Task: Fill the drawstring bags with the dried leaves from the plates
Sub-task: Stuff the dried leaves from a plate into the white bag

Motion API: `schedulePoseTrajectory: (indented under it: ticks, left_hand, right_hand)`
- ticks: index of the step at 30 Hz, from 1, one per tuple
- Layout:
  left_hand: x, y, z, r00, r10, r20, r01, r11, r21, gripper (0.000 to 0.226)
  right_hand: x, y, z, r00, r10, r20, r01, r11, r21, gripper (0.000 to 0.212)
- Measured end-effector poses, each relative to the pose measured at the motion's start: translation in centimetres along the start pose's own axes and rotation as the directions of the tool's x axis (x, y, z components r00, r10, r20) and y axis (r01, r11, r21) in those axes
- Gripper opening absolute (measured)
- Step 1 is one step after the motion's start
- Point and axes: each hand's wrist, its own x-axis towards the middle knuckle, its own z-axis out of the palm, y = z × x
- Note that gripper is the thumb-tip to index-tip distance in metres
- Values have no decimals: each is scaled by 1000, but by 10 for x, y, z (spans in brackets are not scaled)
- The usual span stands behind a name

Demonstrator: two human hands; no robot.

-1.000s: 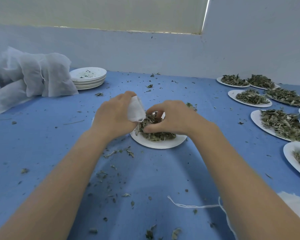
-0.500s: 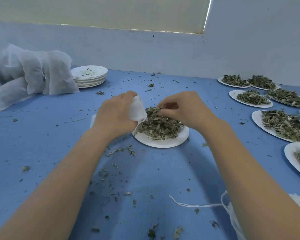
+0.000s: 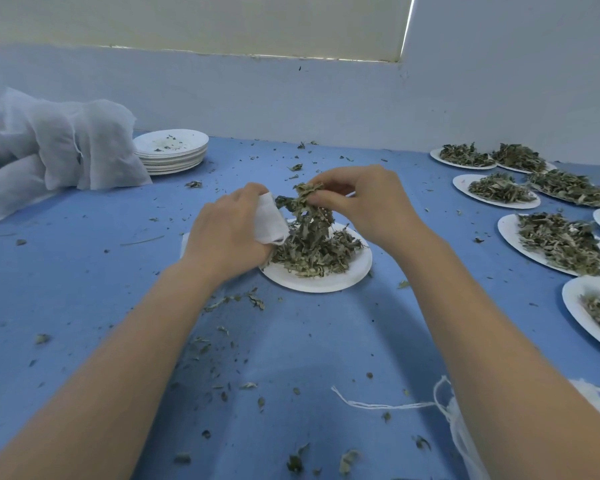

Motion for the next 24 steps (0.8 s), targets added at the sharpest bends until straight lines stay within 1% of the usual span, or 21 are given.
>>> schedulePoseTrajectory:
  ticks: [4,7,11,13,15,17,18,20,24]
  left_hand:
    - [0,5,2,1000,7,-13,-8,997,-72,58]
    - [-1,11,4,999,38,-25,-41,993,-113,58]
    - [-2,16,7,997,54,-48,-62,983,-171,53]
    - [-1,18,9,998,58,-40,-64,980,-188,49]
    - [-1,17,9,998,49,-47,-58,979,-198,47]
    - [-1,15,8,999,15,-50,-25,977,-212,47]
    - [-1,15,7,998,-9,-55,-4,973,-229,46]
    - [-1,15,6,996,-51,-76,27,959,-281,44]
    - [-2,17,5,993,-71,-98,33,938,-345,37]
  right_hand:
    - [-2,-2,6,998,-37,45,37,999,8,12]
    - [-2,-4,11,996,-61,69,64,997,-44,9]
    - [-3,-7,16,991,-74,112,88,988,-126,12]
    - [-5,-10,16,985,-69,157,83,992,-90,13]
    - [-7,-12,11,969,-64,238,74,997,-34,16]
    - [-9,-13,4,948,-69,310,44,995,89,20]
    - [-10,-13,0,945,-76,318,29,988,150,23]
    - [-9,-11,-3,963,-74,260,20,978,206,27]
    - [-6,-9,1,996,6,85,-28,964,264,26]
